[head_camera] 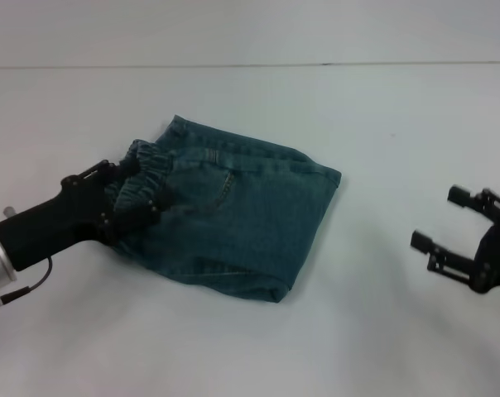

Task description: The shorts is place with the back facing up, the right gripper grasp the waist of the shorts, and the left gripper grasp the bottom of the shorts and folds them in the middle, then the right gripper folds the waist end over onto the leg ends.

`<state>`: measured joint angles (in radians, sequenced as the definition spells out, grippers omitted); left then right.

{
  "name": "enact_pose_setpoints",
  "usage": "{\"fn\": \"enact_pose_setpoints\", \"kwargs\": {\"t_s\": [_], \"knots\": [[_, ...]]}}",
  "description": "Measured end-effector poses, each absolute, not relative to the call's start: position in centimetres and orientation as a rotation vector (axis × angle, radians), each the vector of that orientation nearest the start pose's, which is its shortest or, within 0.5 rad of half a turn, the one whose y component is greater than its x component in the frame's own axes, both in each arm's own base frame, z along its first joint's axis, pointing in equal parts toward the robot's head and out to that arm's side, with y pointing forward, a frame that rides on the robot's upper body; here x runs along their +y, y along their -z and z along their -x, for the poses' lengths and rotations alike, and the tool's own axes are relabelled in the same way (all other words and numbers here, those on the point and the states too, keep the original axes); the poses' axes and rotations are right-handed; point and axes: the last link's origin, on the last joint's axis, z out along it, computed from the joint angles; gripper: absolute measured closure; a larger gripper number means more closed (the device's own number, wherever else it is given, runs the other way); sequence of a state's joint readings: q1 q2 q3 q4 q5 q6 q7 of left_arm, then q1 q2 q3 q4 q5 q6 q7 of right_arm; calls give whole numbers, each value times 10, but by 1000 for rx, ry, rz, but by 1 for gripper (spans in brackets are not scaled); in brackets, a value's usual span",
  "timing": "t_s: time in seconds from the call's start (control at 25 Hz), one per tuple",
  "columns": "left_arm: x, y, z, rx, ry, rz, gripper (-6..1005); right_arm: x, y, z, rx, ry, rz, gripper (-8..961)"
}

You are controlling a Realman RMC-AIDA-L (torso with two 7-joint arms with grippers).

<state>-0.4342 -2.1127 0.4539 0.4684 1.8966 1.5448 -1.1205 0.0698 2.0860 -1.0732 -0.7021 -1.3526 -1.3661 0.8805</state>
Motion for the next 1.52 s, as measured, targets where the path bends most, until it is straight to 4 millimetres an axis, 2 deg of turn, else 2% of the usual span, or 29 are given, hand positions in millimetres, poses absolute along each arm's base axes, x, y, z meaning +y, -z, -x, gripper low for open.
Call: {"fn": "enact_pose_setpoints", "kwargs": {"t_s": [0.24, 0.4, 0.84, 1.52], "knots": [[304, 10, 299, -720, 816, 2541, 116, 239, 0, -336, 486, -631, 2437, 56], [308, 4, 302, -758, 726, 2589, 116, 235, -7, -337, 510, -618, 2482, 56], [307, -10, 309, -776, 631, 2631, 116, 226, -22, -341, 551, -615, 2488, 56], [297, -11, 318, -815, 571, 2650, 115, 230, -23, -339, 536, -605, 2499, 56]]}}
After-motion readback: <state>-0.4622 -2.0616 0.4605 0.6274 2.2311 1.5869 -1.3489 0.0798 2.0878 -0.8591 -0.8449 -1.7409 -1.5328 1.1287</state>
